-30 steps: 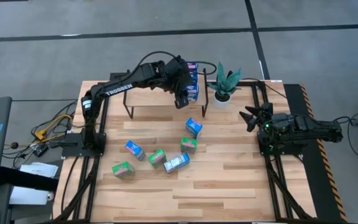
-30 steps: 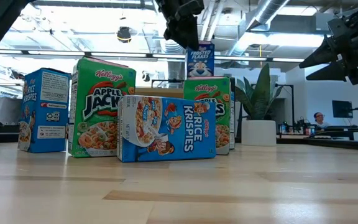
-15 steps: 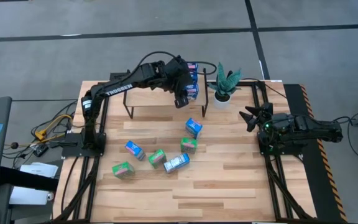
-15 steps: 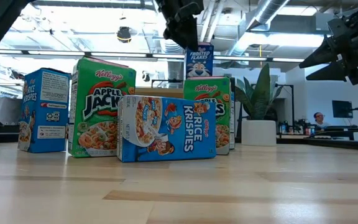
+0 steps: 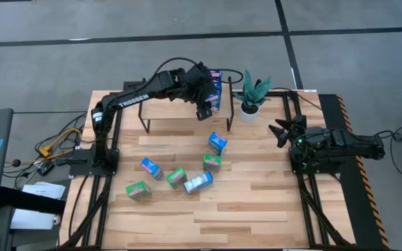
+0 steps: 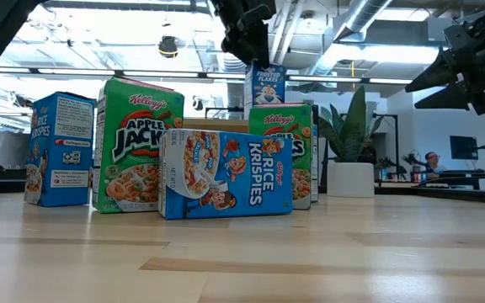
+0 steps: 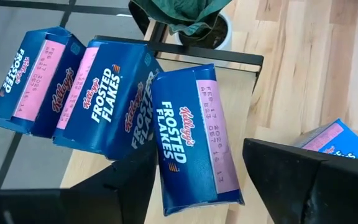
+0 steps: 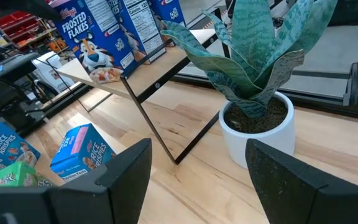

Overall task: Stack cereal on shelf
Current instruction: Put the blue cereal box on the shelf aligned with the other blue cereal boxes

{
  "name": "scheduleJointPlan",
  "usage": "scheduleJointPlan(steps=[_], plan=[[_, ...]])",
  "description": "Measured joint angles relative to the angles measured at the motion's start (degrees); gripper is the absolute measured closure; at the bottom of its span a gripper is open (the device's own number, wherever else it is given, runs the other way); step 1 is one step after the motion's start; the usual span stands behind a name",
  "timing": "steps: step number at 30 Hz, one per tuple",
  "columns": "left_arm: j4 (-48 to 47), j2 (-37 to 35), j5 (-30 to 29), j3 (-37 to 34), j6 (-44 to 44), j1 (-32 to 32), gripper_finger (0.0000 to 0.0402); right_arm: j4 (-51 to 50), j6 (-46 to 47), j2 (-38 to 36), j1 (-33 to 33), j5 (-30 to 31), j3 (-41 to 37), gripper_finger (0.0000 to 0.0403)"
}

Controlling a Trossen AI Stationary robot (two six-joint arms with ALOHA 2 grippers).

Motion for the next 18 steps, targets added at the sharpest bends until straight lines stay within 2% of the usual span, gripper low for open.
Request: scheduleJointPlan(steps=[15, 18], plan=[[-1.6, -4.7, -2.4, 0.0, -2.9, -2.2, 0.0171, 0.0, 0.0, 0.0, 0.0, 0.0, 0.0, 0.0117], [-4.2, -6.5, -4.7, 0.0, -4.4, -3.3, 0.0179, 0.0, 0.0, 0.0, 0.0, 0.0, 0.0, 0.0117]])
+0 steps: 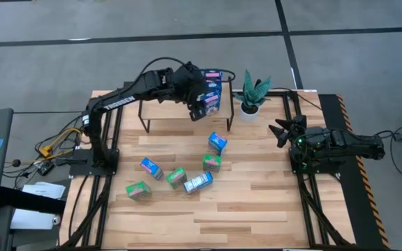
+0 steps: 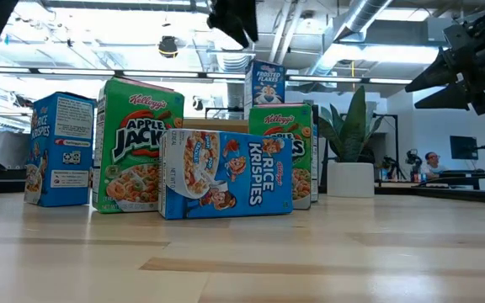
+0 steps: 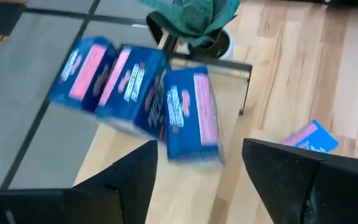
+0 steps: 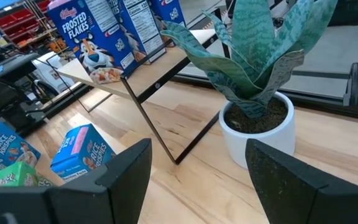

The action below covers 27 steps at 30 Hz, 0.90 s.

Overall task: Stack cereal on shelf
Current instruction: Put the blue cereal box on the shelf aligned with the other blue cereal boxes

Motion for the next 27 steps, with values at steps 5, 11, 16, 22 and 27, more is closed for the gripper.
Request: scheduleJointPlan(steps=[5, 11, 16, 22, 27], plan=[[-7.7, -1.5, -1.3, 0.0, -6.9, -0.5, 0.0243, 0.0, 0.0, 0.0, 0.0, 0.0, 0.0, 0.0117], [-0.6, -1.4, 0.7, -6.7, -6.9, -0.8, 0.0387, 0.0, 0.0, 0.0, 0.0, 0.0, 0.0, 0.0117], [2.5, -1.4, -1.3, -12.6, -7.4, -0.7, 0.0390, 0.0, 0.0, 0.0, 0.0, 0.0, 0.0, 0.0117], [5.9, -1.3, -2.0, -15.0, -7.5, -0.1, 0.0399, 0.0, 0.0, 0.0, 0.0, 0.0, 0.0, 0.0117], [9.5, -1.1, -2.3, -14.9, -6.2, 0.4, 0.0401, 0.0, 0.0, 0.0, 0.0, 0.0, 0.0, 0.0117]])
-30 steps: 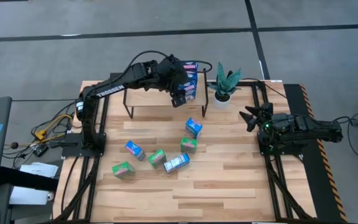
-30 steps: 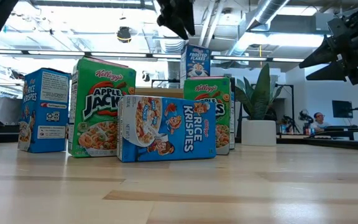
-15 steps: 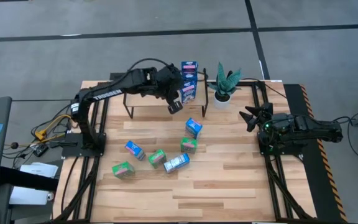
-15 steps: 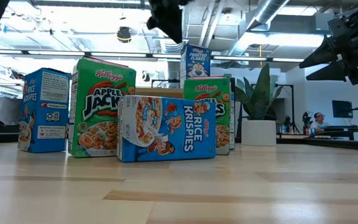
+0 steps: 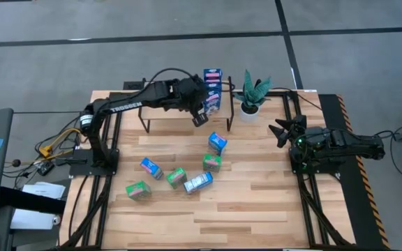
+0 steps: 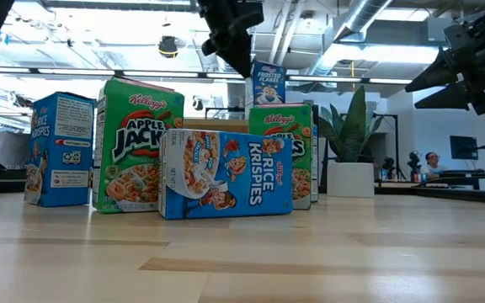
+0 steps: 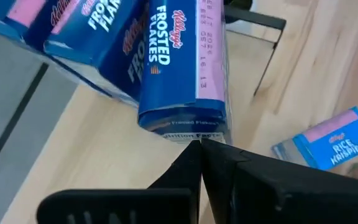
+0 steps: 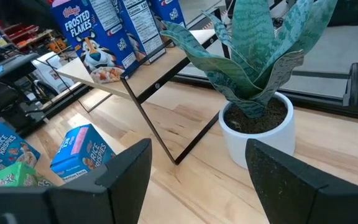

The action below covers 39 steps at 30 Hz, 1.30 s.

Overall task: Stack cereal on shelf
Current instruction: Put the blue cereal box on the shelf aligned with the other blue cereal boxes, then put the top light blue cereal box on the shelf

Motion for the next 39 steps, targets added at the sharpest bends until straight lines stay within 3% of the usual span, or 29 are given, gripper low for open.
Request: scheduleJointPlan(steps=[21, 29, 39], plan=[[1.3, 0.0, 1.9, 0.0, -0.4, 1.9, 0.0401, 0.0, 0.0, 0.0, 0.0, 0.0, 0.0, 0.0117], [6.4, 0.0, 2.2, 0.0, 0.7, 2.1, 0.0401, 0.0, 0.0, 0.0, 0.0, 0.0, 0.0, 0.0117], [2.7, 0.0, 1.6, 0.0, 0.8, 2.2, 0.0401, 0.0, 0.0, 0.0, 0.0, 0.1, 0.0, 0.0117]])
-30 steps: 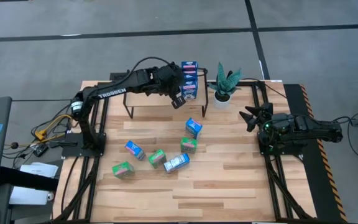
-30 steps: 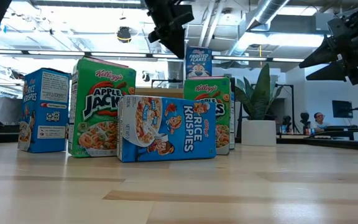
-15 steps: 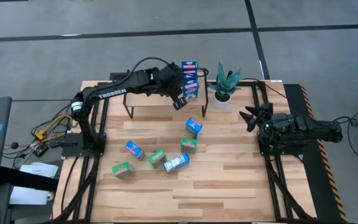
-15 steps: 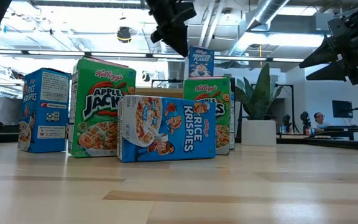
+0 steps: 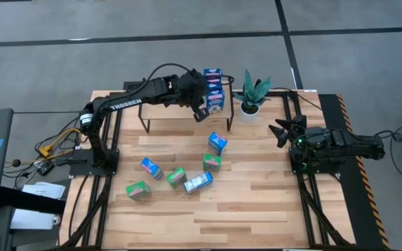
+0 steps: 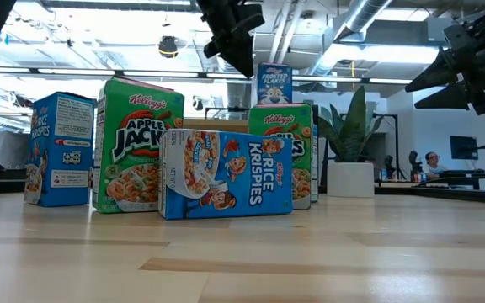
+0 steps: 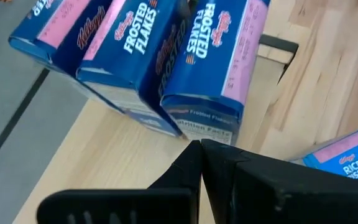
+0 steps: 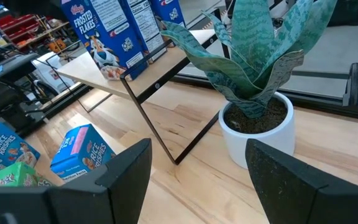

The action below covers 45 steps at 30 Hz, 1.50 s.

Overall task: Stack cereal on shelf
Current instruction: Put the top light blue cereal box on the shelf

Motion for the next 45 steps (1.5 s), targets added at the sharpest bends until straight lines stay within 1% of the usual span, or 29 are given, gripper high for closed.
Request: scheduleJointPlan(steps=[3, 5, 8, 10, 12, 13, 15, 17, 20, 22, 24, 29, 33, 37, 40, 43, 45], plan=[[-0.2, 0.0, -1.5, 0.1, -0.1, 0.0, 0.0401, 0.0, 0.0, 0.0, 0.0, 0.0, 0.0, 0.0117], [-1.2, -0.1, 0.3, 0.9, -0.8, -0.3, 0.0401, 0.0, 0.0, 0.0, 0.0, 0.0, 0.0, 0.0117], [-6.3, -0.8, 7.7, 4.4, -1.1, -1.5, 0.0401, 0.0, 0.0, 0.0, 0.0, 0.0, 0.0, 0.0117], [-11.2, -1.5, 13.8, 7.1, -2.7, -3.4, 0.0401, 0.0, 0.0, 0.0, 0.0, 0.0, 0.0, 0.0117], [-14.9, -2.3, 20.1, 8.2, -3.1, -5.3, 0.0401, 0.0, 0.0, 0.0, 0.0, 0.0, 0.0, 0.0117], [-15.9, -2.6, 22.3, 8.2, -3.3, -6.6, 0.0398, 0.0, 0.0, 0.1, 0.0, 0.1, 0.0, 0.0117], [-14.9, -2.9, 24.2, 8.2, -1.9, -9.2, 0.0386, 0.0, 0.0, 0.3, 0.0, 0.2, 0.0, 0.0117], [-14.1, -3.0, 23.6, 8.2, 2.0, -12.2, 0.0365, 0.2, 0.0, 0.4, 0.0, 0.2, 0.0, 0.0117], [-10.0, -2.2, 18.8, 8.2, 10.1, -15.5, 0.0324, 0.2, 0.0, 0.5, 0.0, 0.2, 0.0, 0.0117], [-7.0, -0.9, 15.9, 8.2, 14.4, -16.3, 0.0290, 0.1, 0.0, 0.6, 0.0, 0.2, 0.0, 0.0117], [-4.5, 0.8, 14.1, 8.2, 16.2, -15.9, 0.0254, 0.2, 0.0, 0.6, 0.0, 0.2, 0.0, 0.0117], [-3.0, 5.6, 15.1, 8.2, 20.6, -14.0, 0.0162, 0.1, 0.0, 0.6, 0.0, 0.2, 0.0, 0.0117], [-3.3, 9.2, 15.1, 8.2, 26.5, -13.1, 0.0111, 0.0, 0.0, 0.6, 0.0, 0.2, 0.0, 0.0117], [-3.3, 12.8, 14.2, 8.2, 31.1, -12.1, 0.0090, 0.0, 0.0, 0.6, 0.0, 0.2, 0.0, 0.0117], [-4.2, 14.8, 13.7, 8.2, 32.7, -10.7, 0.0089, 0.0, 0.0, 0.6, 0.0, 0.2, 0.0, 0.0117], [-5.1, 15.3, 13.8, 8.1, 33.6, -8.9, 0.0091, 0.0, 0.0, 0.6, 0.0, 0.2, 0.0, 0.0117], [-4.3, 15.2, 15.4, 8.2, 33.9, -7.7, 0.0092, 0.0, 0.0, 0.6, 0.0, 0.2, 0.0, 0.0117]])
